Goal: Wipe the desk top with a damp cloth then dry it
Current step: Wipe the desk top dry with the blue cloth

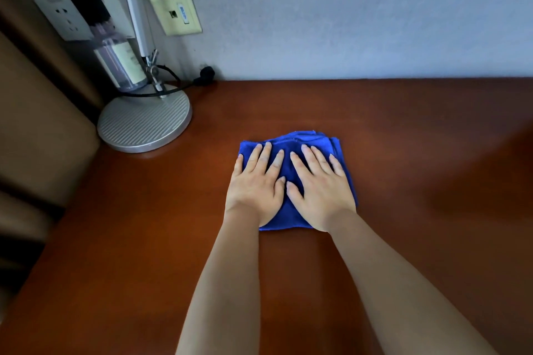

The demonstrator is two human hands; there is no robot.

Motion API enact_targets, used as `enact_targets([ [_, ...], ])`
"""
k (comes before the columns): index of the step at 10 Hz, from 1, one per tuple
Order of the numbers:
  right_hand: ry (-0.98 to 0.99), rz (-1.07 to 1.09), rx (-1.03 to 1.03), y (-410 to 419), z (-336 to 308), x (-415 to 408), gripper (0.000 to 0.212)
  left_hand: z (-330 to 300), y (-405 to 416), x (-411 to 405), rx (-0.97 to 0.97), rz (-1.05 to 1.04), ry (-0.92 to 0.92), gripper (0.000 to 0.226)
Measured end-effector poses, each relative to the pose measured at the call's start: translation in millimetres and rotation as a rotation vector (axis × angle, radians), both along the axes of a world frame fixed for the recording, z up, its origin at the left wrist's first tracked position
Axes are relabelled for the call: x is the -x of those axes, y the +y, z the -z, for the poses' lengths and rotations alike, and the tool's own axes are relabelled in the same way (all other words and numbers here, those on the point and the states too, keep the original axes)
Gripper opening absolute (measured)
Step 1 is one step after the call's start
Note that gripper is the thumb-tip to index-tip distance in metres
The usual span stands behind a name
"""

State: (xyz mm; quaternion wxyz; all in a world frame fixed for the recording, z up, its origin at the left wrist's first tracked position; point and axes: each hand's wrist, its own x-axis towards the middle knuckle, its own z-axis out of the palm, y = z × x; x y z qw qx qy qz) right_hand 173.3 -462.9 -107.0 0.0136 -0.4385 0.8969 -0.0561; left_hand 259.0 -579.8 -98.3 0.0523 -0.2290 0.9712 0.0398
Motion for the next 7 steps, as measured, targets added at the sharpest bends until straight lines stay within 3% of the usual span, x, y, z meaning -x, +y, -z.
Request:
enact_targets([
  [1, 0.008, -0.018, -0.01, -6.8, 0.0, 5.7, 0.086, -0.3, -3.8, 3.2, 0.003, 0.003, -0.009, 0.056],
  [3, 0.013, -0.091, -0.083, 1.8, -5.6, -15.9, 0.061, -1.4, 9.3, -27.8, 0.013, -0.046, -0.019, 0.056],
  [4, 0.007, -0.11, -0.083, 11.8, -6.3, -42.9, 0.061, -1.0, 20.1, -55.3, 0.011, -0.062, -0.024, 0.056],
  [6, -0.01, -0.128, -0.082, 45.1, -8.1, -103.4, 0.063, -1.4, 55.8, -117.4, 0.011, -0.087, -0.024, 0.056],
  [7, -0.022, -0.134, -0.078, 64.2, -8.9, -131.0, 0.083, -1.2, 76.5, -144.3, -0.002, -0.099, -0.017, 0.057],
])
